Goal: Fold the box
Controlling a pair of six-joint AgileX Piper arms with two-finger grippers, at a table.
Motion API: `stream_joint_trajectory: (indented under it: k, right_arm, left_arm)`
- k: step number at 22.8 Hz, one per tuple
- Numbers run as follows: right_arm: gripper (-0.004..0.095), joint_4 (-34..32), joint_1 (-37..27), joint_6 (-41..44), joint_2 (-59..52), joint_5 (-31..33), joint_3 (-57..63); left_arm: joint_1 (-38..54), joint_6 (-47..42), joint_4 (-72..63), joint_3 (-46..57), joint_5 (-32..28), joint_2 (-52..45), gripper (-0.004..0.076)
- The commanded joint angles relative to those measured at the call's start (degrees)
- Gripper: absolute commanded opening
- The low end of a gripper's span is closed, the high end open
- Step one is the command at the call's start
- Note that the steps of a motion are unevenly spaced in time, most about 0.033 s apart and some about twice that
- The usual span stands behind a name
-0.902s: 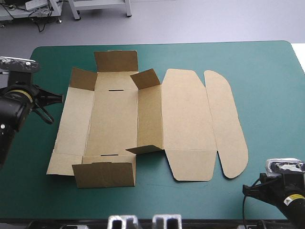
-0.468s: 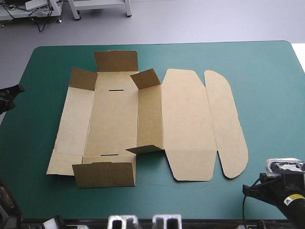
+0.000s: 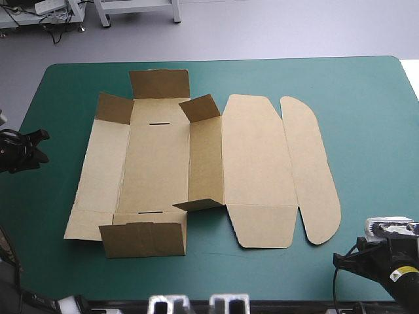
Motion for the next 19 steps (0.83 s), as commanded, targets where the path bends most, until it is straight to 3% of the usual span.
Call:
stream_joint_trajectory:
  k: [1,4,8,15,19]
  right_arm:
    - [-0.0015,0.3,0.0,-0.3,0.6,-2.7,-1.3]
    - [-0.0015,0.3,0.0,-0.3,0.6,-2.7,-1.3]
    - [-0.0015,0.3,0.0,-0.3,0.6,-2.7,-1.3]
    - [-0.0015,0.3,0.0,-0.3,0.6,-2.7,-1.3]
    - [-0.0015,0.3,0.0,-0.3,0.6,-2.7,-1.3]
  left_arm:
    - [0.2,0.5,-2.6,-1.9,3.2,-1.5,0.0378]
    - [0.2,3.1,-2.6,-1.9,2.5,-1.5,0.0444]
    - [0.2,3.8,-3.5,-0.7,2.6,-1.5,0.0443]
    - [0.2,22.0,-13.8,12.1,-0.7,-1.5,0.0443]
    - [0.2,24.6,-14.7,15.1,-3.4,-1.5,0.0421]
